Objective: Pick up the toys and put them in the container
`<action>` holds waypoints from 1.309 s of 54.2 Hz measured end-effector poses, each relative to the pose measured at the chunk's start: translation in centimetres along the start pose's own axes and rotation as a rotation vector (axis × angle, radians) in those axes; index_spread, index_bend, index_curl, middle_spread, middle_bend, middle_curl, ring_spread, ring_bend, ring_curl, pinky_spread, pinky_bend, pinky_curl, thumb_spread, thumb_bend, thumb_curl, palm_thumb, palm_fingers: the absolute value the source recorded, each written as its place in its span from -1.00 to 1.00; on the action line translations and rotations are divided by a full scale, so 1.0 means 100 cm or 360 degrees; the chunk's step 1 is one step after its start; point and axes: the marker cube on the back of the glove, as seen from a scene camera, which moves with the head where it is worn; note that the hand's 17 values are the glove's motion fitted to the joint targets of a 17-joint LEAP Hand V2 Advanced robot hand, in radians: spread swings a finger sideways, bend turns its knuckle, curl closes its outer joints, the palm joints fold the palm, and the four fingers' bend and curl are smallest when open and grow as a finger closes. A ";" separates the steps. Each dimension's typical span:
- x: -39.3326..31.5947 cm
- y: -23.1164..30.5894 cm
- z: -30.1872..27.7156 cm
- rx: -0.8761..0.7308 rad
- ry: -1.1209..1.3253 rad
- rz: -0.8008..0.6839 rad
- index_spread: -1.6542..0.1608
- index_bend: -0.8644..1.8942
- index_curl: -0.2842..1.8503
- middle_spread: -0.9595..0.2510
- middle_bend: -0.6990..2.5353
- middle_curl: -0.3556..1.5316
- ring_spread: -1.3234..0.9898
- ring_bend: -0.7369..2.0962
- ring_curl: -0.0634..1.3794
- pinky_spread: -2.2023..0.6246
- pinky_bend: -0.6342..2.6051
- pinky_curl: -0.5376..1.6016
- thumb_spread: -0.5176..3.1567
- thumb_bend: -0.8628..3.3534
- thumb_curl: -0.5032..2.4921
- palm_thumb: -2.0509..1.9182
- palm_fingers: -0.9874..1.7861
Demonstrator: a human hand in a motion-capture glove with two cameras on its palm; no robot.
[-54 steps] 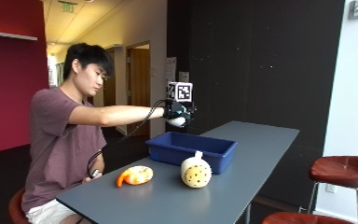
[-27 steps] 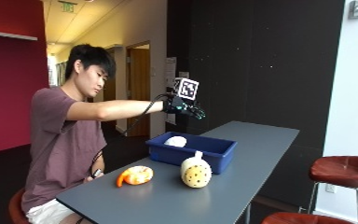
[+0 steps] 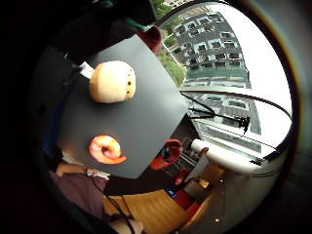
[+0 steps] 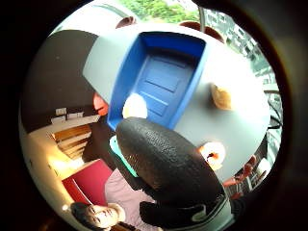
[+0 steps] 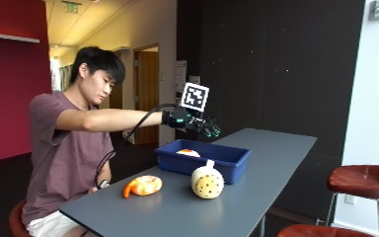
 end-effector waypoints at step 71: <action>0.066 0.004 0.141 0.0376 -0.0555 0.0537 0.43 0.09 -0.21 0.19 0.09 0.04 -0.15 0.48 0.00 0.32 0.11 0.00 -0.29 -0.55 -0.22 0.32 0.51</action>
